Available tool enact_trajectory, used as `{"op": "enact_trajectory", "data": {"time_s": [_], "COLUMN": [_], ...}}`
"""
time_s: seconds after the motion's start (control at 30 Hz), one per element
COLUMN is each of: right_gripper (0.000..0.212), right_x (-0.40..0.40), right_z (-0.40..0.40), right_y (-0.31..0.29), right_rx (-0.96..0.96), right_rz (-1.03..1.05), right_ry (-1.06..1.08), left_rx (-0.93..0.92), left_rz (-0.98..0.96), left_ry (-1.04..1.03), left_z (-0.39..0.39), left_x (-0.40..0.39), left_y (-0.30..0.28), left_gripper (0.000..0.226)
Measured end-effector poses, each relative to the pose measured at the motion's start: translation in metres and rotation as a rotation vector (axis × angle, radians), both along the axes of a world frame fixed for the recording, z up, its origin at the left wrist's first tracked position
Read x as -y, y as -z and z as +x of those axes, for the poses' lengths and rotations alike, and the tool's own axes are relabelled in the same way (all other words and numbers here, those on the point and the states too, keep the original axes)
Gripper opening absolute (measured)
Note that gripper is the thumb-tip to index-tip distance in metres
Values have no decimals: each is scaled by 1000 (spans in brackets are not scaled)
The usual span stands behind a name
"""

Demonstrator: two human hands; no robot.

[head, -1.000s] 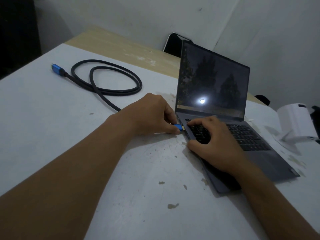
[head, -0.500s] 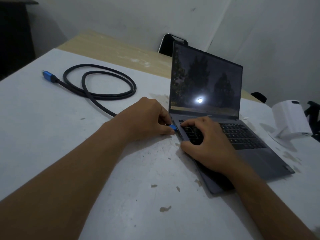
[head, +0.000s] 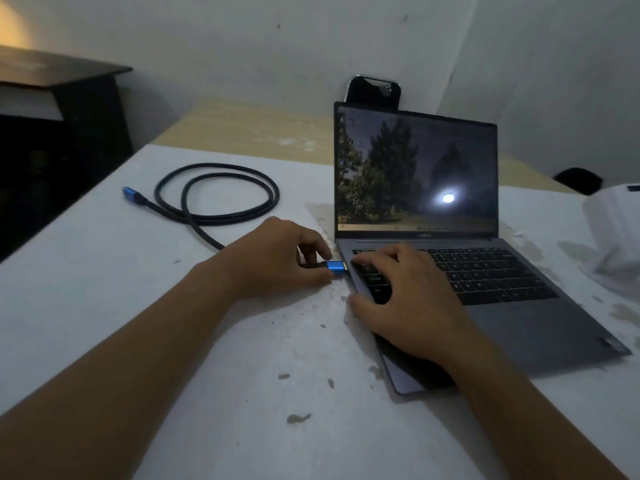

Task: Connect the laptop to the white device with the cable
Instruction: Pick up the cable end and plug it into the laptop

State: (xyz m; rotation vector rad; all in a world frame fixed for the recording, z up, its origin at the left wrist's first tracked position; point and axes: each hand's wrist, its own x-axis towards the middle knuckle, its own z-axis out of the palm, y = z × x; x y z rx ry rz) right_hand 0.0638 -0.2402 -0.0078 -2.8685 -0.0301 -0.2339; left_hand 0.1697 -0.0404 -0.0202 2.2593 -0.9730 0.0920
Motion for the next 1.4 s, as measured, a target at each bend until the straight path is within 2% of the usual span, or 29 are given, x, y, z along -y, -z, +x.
{"op": "enact_trajectory", "data": {"time_s": [0.13, 0.3, 0.57, 1.4], "right_gripper": [65, 64, 51, 61], "right_x": [-1, 0, 2, 3], "right_z": [-12, -29, -32, -32], "right_y": [-1, 9, 9, 6], "right_rx": [29, 62, 129, 10], "right_rz": [-159, -32, -8, 32], "right_ry": [-63, -45, -47, -65], "left_rx": [13, 51, 119, 122], "left_rz": [50, 92, 118, 35], "left_ry": [-48, -59, -56, -78], "left_z": [-5, -9, -13, -12], "left_x": [0, 2, 6, 10], "left_y": [-4, -6, -6, 1], "left_gripper": [24, 26, 29, 29]}}
